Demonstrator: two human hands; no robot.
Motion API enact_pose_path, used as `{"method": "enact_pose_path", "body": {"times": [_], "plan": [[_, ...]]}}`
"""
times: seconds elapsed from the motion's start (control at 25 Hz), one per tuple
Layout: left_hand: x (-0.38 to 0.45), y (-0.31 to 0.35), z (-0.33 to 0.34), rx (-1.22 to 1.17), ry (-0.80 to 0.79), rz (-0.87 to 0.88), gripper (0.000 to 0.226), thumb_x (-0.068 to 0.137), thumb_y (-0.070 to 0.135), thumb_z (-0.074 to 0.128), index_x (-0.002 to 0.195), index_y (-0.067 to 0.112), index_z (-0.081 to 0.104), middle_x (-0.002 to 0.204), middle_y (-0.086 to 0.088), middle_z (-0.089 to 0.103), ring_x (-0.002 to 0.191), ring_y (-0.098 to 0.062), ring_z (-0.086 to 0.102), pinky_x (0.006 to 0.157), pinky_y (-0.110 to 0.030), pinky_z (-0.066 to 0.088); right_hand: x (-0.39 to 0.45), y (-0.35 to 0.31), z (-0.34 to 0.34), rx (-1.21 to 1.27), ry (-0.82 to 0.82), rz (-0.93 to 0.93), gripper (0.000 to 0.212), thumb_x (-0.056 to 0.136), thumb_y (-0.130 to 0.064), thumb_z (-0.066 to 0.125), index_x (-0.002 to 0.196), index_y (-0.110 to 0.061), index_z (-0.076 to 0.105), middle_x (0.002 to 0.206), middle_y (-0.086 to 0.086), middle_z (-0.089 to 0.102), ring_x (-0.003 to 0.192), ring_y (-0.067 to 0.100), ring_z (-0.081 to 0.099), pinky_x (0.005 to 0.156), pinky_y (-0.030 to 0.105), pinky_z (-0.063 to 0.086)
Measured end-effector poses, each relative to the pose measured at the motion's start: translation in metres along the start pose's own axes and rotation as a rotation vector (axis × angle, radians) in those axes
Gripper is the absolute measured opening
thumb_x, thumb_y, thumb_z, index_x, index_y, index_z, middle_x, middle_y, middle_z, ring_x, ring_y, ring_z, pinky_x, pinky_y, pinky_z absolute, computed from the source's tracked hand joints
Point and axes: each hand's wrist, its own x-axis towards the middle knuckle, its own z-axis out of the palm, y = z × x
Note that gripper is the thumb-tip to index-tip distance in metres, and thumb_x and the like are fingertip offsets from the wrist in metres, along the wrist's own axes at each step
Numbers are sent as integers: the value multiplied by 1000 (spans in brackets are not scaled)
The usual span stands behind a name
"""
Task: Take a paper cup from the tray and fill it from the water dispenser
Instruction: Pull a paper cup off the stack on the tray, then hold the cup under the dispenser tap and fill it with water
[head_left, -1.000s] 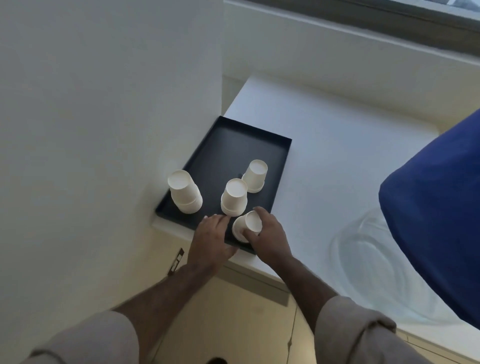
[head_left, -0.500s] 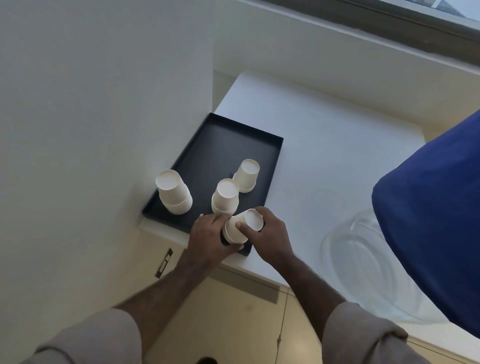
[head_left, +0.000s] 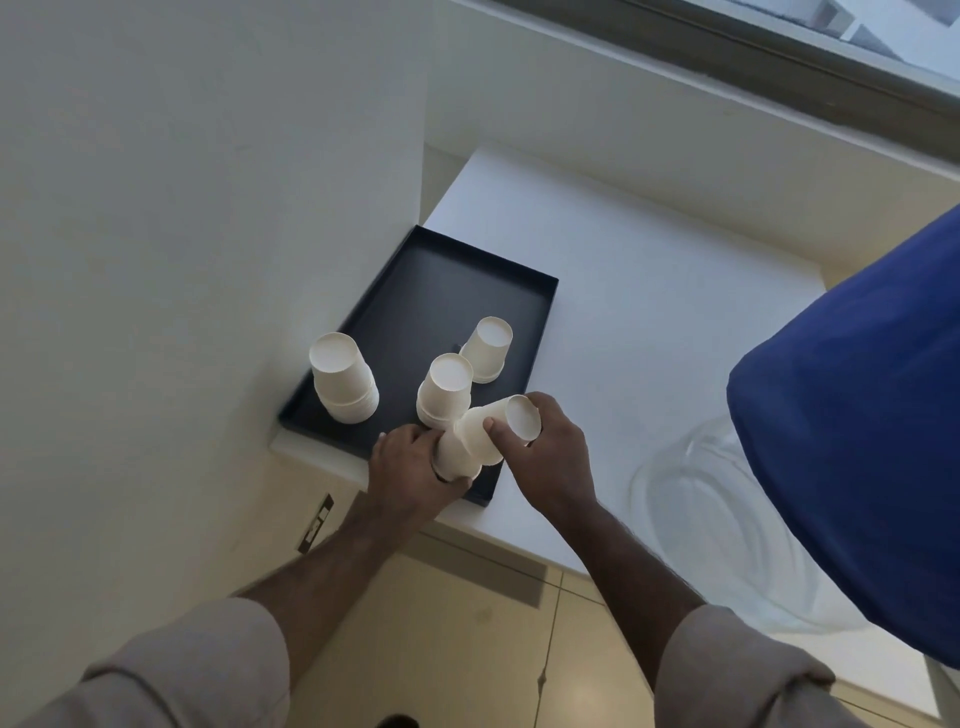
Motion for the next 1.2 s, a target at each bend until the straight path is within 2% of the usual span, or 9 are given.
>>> {"method": "enact_pose_path", "body": {"times": [0.2,0.32,0.44,0.6,0.8,0.88,0.96,1.08,1.2], "plan": [[-7,4,0,17,7,-2,66,62,47,85,118,15,68,109,-9,69,114,-33,60,115,-54,35,-12,-1,-23,72,140,114,43,83,-53,65,112,-23,56,96,-9,61,86,17,61,68,27,52],[-24,10,-5,-3,105,50,77,57,47,88,120,10,65,112,-10,66,111,-34,61,112,-54,40,-23,-3,-36,353,138,339,43,88,-52,60,106,-13,58,95,10,67,74,28,66,49,27,52],[-51,30,-18,-217,164,129,81,63,58,77,125,9,62,123,-10,63,115,-29,59,103,-45,47,-41,-7,-53,786,3,586,48,92,-53,52,103,-8,61,78,15,64,53,23,57,47,28,39],[-84,77,-40,-460,153,183,86,66,56,78,134,8,55,137,-6,58,128,-23,52,106,-35,42,-70,-4,-64,1185,-240,758,72,88,-63,48,121,0,55,73,11,54,55,19,48,56,31,36],[-118,141,-57,-719,-158,75,86,62,34,90,137,25,48,133,10,60,121,2,56,101,-13,46,-103,10,-73,1364,-451,770,76,85,-70,45,133,-12,54,84,10,63,74,19,59,72,33,44],[-131,159,-51,-754,-170,19,80,67,23,94,135,21,51,129,4,65,118,-5,62,104,-26,51,-118,19,-78,1348,-521,733,68,85,-73,41,126,-23,62,104,6,70,99,23,56,85,36,36],[-144,173,-41,-782,-189,-30,74,72,14,90,136,12,52,130,-8,67,121,-22,63,108,-47,50,-133,33,-88,1253,-531,707,69,86,-76,34,121,-26,66,113,5,68,105,24,50,86,38,34],[-163,180,-18,-782,-185,-32,72,71,8,90,133,8,55,128,-13,68,120,-29,65,107,-54,50,-152,58,-111,934,-408,763,81,86,-77,29,103,-8,68,93,13,66,74,19,58,66,31,43],[-177,176,9,-730,-179,10,73,64,15,95,128,13,58,121,-4,70,112,-20,67,102,-42,55,-172,79,-138,542,-156,715,63,92,-64,39,85,-8,67,70,6,67,56,14,59,50,24,44]]}}
